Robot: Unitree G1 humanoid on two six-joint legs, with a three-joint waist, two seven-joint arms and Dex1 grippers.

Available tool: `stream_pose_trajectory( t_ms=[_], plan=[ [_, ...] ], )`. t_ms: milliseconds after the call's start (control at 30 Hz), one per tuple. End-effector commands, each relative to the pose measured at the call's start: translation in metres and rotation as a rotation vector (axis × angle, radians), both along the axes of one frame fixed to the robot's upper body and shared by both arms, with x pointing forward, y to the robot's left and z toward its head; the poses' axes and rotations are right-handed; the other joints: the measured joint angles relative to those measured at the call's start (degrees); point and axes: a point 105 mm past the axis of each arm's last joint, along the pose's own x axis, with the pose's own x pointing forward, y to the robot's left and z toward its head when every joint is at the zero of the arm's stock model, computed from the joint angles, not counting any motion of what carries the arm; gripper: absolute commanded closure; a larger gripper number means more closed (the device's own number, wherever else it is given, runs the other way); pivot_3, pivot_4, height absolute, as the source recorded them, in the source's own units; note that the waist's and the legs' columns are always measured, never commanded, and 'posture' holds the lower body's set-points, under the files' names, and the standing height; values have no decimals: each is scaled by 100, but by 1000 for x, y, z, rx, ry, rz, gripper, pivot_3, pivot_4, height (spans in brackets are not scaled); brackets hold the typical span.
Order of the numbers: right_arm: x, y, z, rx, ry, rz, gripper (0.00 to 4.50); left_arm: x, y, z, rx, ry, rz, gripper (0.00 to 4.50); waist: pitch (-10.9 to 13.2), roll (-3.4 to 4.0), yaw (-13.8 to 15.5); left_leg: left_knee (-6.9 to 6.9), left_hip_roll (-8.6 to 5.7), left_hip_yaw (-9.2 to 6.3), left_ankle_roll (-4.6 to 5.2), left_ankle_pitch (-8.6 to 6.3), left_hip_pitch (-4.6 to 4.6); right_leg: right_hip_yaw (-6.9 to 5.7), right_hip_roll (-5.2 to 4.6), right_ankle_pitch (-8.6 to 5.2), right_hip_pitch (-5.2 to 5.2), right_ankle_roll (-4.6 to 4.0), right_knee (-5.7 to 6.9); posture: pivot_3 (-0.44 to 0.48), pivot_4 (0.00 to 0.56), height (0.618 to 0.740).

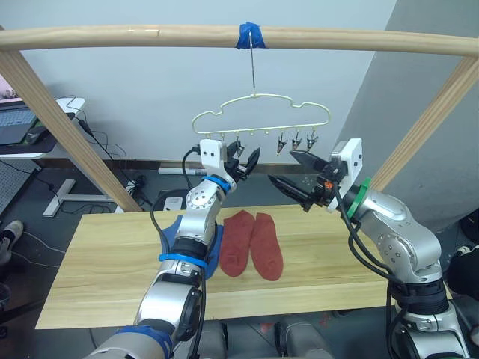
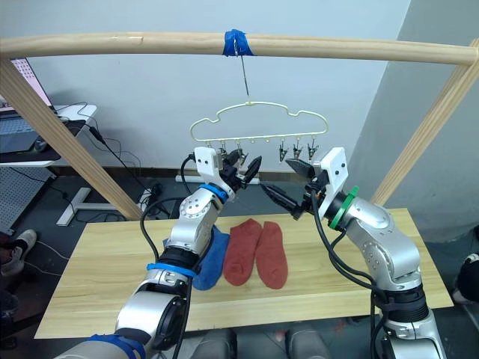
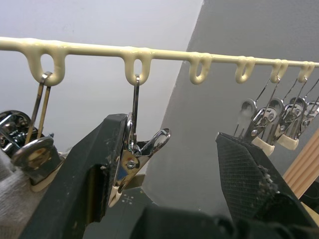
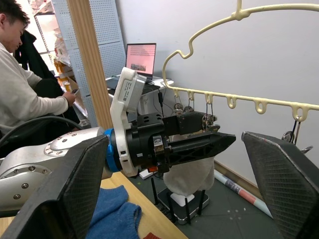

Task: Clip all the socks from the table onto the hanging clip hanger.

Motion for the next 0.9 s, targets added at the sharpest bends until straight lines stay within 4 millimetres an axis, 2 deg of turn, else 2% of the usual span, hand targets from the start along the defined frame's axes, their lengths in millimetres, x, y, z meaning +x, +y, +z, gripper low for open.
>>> stream_pose_trajectory(
  t_ms=[33, 333, 433, 667, 800, 900],
  plan=[
    [-5, 0, 17, 21, -68, 5, 0, 1, -3, 20, -13, -69, -7, 1276, 0, 0, -1, 1, 0, 0, 0, 0, 0, 0, 0, 0, 0, 0, 0, -78, 125, 740],
    [-5, 0, 16, 20, -66, 1, 0, 2, -1, 22, -17, -74, 1, 1276, 0, 0, -3, 5, 0, -1, 0, 0, -2, 0, 0, 0, 1, 1, 1, -78, 129, 740],
    [-5, 0, 16, 22, -66, 2, 0, 2, 0, 24, -35, -73, -2, 1863, 0, 0, -4, 5, 0, -1, 0, 0, -2, 0, 0, 0, 1, 1, 1, -78, 129, 740],
    [-5, 1, 15, 23, -63, 4, 0, 3, 1, 26, -45, -73, -5, 3895, 0, 0, -5, 6, 0, -1, 0, 0, -2, 0, 1, 0, 1, 1, 1, -78, 128, 740],
    [-5, 1, 15, 24, -62, 5, 0, 3, 0, 27, -50, -74, -5, 4439, 0, 0, -5, 6, 0, -1, 0, 0, -2, 0, 1, 0, 1, 1, 1, -77, 128, 740],
    [-5, 1, 14, 23, -62, 5, 0, 3, 1, 28, -51, -73, -5, 4488, 0, 0, -5, 6, 0, -1, 0, 0, -3, 0, 0, 0, 1, 1, 1, -77, 128, 740]
  ],
)
